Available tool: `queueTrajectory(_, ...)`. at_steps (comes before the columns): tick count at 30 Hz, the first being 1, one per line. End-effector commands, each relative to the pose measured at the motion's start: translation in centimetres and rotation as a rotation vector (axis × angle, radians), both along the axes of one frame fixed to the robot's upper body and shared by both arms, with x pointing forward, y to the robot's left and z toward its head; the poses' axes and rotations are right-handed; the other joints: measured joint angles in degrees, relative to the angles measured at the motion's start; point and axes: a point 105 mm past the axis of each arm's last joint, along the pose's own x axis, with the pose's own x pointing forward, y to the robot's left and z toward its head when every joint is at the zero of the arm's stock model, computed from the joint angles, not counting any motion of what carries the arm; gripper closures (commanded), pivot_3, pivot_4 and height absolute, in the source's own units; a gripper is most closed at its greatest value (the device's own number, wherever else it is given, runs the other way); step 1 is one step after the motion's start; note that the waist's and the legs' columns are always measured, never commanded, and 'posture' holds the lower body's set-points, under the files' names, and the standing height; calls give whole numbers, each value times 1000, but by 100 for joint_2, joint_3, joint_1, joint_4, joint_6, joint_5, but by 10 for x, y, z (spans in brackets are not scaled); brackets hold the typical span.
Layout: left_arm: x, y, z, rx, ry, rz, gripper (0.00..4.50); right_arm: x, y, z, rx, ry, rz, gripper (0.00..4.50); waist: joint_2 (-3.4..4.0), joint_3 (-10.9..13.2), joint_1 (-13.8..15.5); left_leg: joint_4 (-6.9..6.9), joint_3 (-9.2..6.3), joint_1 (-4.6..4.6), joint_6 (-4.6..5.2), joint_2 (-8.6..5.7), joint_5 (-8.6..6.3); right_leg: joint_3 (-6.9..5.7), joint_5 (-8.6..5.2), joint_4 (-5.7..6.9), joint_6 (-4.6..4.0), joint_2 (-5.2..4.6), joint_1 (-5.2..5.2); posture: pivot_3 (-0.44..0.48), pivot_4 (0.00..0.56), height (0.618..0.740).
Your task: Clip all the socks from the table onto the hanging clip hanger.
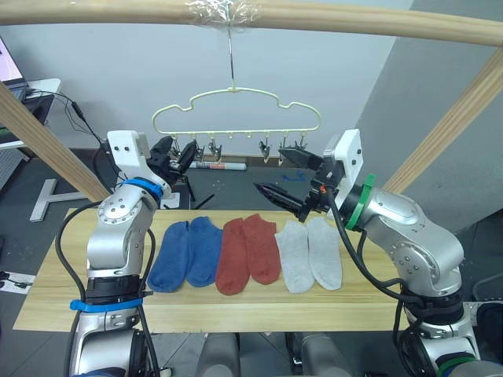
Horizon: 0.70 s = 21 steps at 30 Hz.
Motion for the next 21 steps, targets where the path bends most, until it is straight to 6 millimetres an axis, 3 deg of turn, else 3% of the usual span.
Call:
queueTrajectory(1, -4, 6, 11, 5, -40, 36, 1932, -9, 0, 18, 30, -66, 20, 0, 0, 0, -21, 0, -3, -1, 0, 0, 0, -2, 0, 0, 0, 0, 0, 144, 249, 740)
queueTrajectory(12, -26, 12, 0, -20, 8, 45, 1932, -10, 1, 21, 37, -62, 32, 0, 1, 2, -43, 0, -15, -8, -1, -1, 1, -13, -2, -1, 2, -6, 0, 152, 249, 740)
queueTrajectory(16, -25, 20, -5, -22, 19, 80, 1932, -10, 1, 18, 35, -50, 34, 0, 2, 3, -42, 0, -13, -8, -1, -3, 1, -12, -2, -1, 2, -8, 0, 155, 249, 740)
queueTrajectory(21, -20, 16, -4, -28, 13, 68, 1932, -9, 0, 19, 34, -50, 33, 0, 2, 8, -41, 0, -16, -10, -1, -4, 1, -14, -2, -2, 3, -8, 0, 156, 250, 740)
